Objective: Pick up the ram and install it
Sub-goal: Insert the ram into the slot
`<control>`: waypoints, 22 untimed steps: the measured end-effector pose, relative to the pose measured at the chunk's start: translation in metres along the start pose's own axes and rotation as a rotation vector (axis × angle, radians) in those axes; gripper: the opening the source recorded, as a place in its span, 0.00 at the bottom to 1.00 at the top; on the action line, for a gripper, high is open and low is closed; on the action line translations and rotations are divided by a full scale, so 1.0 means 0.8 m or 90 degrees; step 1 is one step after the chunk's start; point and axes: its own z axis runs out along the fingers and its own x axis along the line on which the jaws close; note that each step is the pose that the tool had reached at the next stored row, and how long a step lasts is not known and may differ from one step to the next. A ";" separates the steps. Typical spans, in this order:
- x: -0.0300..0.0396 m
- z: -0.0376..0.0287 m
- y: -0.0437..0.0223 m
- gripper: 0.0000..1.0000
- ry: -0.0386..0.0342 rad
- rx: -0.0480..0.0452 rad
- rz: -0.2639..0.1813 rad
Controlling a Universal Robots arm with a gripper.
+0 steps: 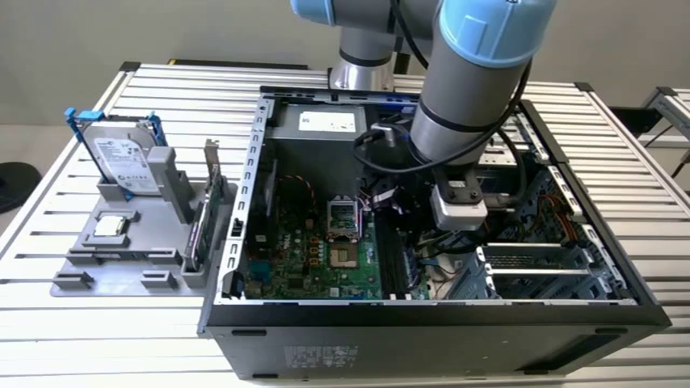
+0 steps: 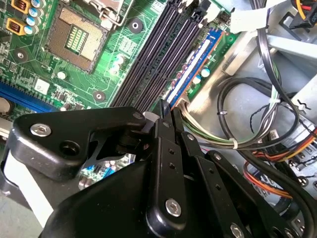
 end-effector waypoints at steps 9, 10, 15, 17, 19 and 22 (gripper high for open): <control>-0.0009 0.0094 -0.0004 0.00 0.0000 -0.0002 0.000; -0.0009 0.0095 -0.0004 0.00 0.0000 -0.0004 0.000; -0.0017 0.0098 -0.0005 0.00 -0.0004 -0.0002 0.000; -0.0020 0.0099 -0.0006 0.00 -0.0003 -0.0001 0.000; -0.0021 0.0106 -0.0006 0.00 -0.0003 0.0002 0.000; -0.0026 0.0111 -0.0006 0.00 -0.0004 -0.0001 0.000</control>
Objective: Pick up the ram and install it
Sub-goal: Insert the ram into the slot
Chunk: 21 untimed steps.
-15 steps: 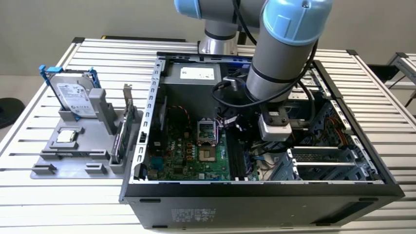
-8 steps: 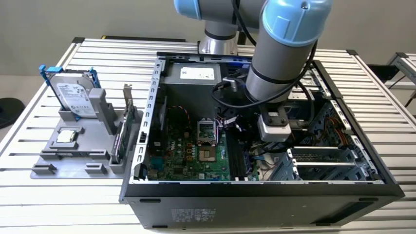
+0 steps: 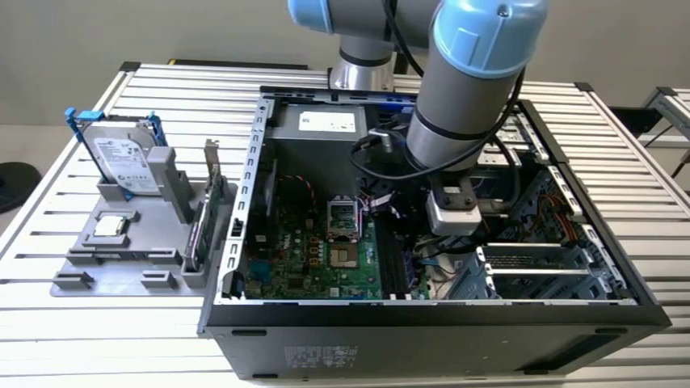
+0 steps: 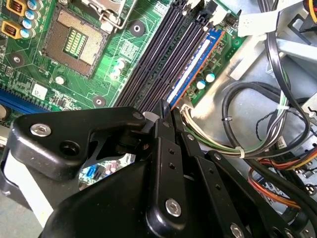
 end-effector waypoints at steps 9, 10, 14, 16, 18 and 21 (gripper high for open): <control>-0.0013 0.0035 -0.0004 0.00 0.0000 0.0005 0.000; -0.0013 0.0038 -0.0004 0.00 0.0000 0.0006 0.000; -0.0013 0.0040 -0.0005 0.00 0.0000 0.0007 0.000; -0.0013 0.0039 -0.0005 0.00 0.0000 0.0007 0.000; -0.0012 0.0034 -0.0005 0.00 0.0001 0.0009 0.000; -0.0017 0.0031 -0.0005 0.00 0.0000 0.0007 0.001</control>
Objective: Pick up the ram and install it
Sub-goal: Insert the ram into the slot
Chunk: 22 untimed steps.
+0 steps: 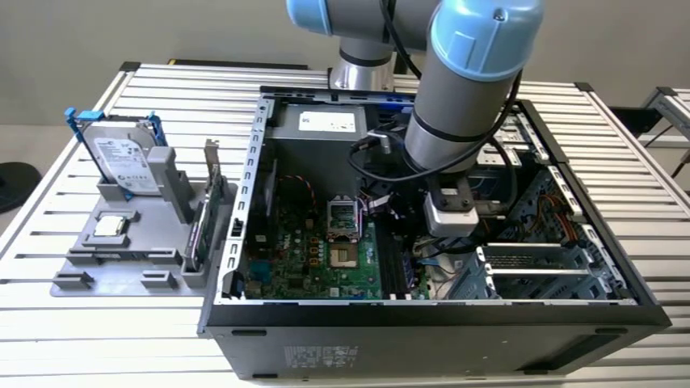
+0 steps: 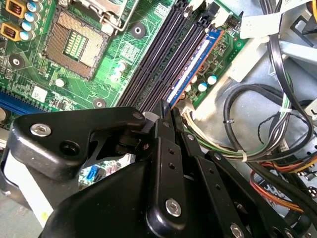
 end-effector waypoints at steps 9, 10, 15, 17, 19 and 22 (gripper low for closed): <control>-0.0018 -0.0001 0.0000 0.00 0.0000 0.0013 0.002; -0.0020 0.0000 0.0001 0.00 -0.0001 0.0026 0.003; -0.0020 0.0006 -0.0001 0.00 -0.0002 0.0190 0.003; -0.0019 0.0006 -0.0001 0.00 -0.0002 0.0189 0.003; -0.0020 0.0005 0.0000 0.00 -0.0003 0.0189 0.003; -0.0020 0.0005 0.0001 0.00 -0.0002 0.0188 0.003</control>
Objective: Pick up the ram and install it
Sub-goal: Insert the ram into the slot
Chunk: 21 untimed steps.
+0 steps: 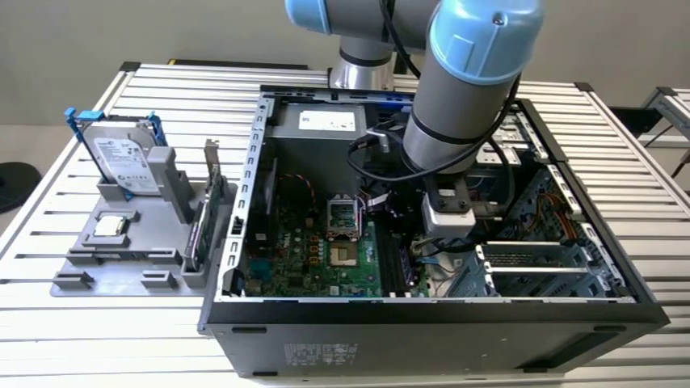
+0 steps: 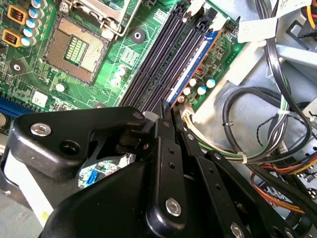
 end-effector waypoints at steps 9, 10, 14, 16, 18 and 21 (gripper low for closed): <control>0.0002 0.0001 0.0006 0.00 0.0000 0.0002 0.000; 0.0002 0.0003 0.0008 0.00 0.0000 0.0002 0.000; 0.0003 0.0005 0.0022 0.00 0.0000 0.0000 0.000; 0.0003 0.0010 0.0025 0.00 0.0000 0.0001 0.000; 0.0003 0.0013 0.0029 0.00 -0.0001 -0.0001 0.000; 0.0003 0.0014 0.0029 0.00 -0.0001 -0.0002 0.000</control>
